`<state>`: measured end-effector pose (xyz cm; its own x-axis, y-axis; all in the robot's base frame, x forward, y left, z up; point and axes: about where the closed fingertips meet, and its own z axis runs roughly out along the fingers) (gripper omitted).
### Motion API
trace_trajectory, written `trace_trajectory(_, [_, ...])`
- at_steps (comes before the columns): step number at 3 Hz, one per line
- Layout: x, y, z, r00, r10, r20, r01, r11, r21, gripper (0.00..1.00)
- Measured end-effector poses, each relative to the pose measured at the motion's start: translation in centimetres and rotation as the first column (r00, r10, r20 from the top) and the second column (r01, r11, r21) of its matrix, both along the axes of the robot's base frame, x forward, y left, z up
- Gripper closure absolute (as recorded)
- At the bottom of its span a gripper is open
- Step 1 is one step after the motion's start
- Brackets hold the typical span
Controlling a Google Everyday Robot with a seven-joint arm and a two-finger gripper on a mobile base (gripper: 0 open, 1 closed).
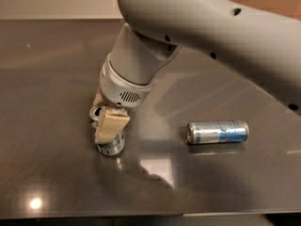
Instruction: Pick 7up can
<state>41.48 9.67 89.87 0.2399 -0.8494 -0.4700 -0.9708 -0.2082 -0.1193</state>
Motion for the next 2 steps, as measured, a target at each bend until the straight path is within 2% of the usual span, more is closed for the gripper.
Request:
trace_trajectory(1, [0.0,-0.1,0.7,1.0000,0.006,-0.001,-0.006,1.000,0.015,0.65])
trace_trajectory(2, [0.2,-0.3,3.3,0.9996,0.026,-0.009,-0.026,0.999,0.035,0.88])
